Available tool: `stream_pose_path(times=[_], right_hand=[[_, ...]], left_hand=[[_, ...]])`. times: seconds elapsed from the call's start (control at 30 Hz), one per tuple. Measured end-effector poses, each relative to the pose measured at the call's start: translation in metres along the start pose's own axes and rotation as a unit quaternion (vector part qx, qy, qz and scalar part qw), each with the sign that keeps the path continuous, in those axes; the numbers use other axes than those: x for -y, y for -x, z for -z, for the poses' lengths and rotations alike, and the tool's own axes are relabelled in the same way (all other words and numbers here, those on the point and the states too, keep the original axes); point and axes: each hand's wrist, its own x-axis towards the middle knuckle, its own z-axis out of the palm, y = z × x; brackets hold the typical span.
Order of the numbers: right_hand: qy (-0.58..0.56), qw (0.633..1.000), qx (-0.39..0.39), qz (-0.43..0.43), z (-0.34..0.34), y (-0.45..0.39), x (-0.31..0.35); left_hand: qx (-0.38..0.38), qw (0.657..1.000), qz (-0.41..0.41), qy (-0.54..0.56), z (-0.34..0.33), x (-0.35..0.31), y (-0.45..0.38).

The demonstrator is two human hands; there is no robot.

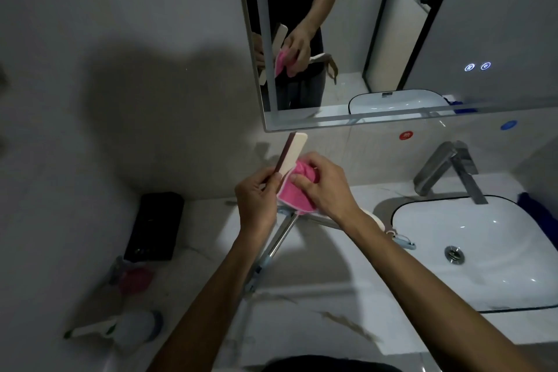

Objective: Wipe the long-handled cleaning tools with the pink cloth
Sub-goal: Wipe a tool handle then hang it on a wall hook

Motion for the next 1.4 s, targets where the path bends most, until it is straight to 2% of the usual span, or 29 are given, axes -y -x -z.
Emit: stream_pose_path(times=[0.1,0.17,0.33,0.43,0.53,0.63,0.8,0.9,1.0,1.1,1.23,1.4], right_hand=[[0.145,0.986,0.077,-0.028,0.001,-0.006,-0.008],[0.212,0.972,0.099,-0.024,0.000,-0.009,-0.015],[0.172,0.973,0.150,-0.026,-0.001,-0.009,-0.016],[0.121,0.988,0.094,-0.005,-0.009,-0.005,-0.015],[-0.013,1.000,0.019,-0.012,-0.010,0.001,-0.010],[-0.179,0.983,-0.034,-0.031,-0.002,0.002,0.006],[-0.303,0.949,-0.087,-0.021,0.008,0.002,0.022],[-0.293,0.952,-0.088,-0.023,0.010,-0.003,0.018],[-0.197,0.976,-0.094,0.008,0.007,-0.012,0.012],[-0.164,0.976,-0.143,0.020,0.002,-0.013,0.012],[-0.201,0.960,-0.195,0.006,0.005,-0.009,0.009],[-0.228,0.959,-0.169,0.009,0.003,0.000,0.005]], left_hand=[[-0.011,1.000,0.006,-0.015,0.001,0.006,-0.001],[-0.008,0.999,-0.001,-0.036,0.002,0.009,0.001],[0.006,0.998,-0.015,-0.067,0.000,0.024,0.005],[0.021,0.994,-0.032,-0.099,-0.002,0.030,0.010],[0.009,0.994,-0.039,-0.099,-0.002,0.032,0.014],[0.007,0.995,-0.037,-0.096,-0.001,0.031,0.014],[0.037,0.994,-0.069,-0.077,0.000,0.022,0.006],[0.120,0.991,-0.044,-0.049,0.003,0.018,0.002],[0.186,0.982,-0.038,0.016,0.005,0.014,0.003],[0.187,0.981,-0.022,0.042,0.005,0.012,0.004],[0.191,0.981,0.004,0.040,0.011,0.012,0.003],[0.152,0.978,0.091,0.107,0.016,0.016,-0.003]])
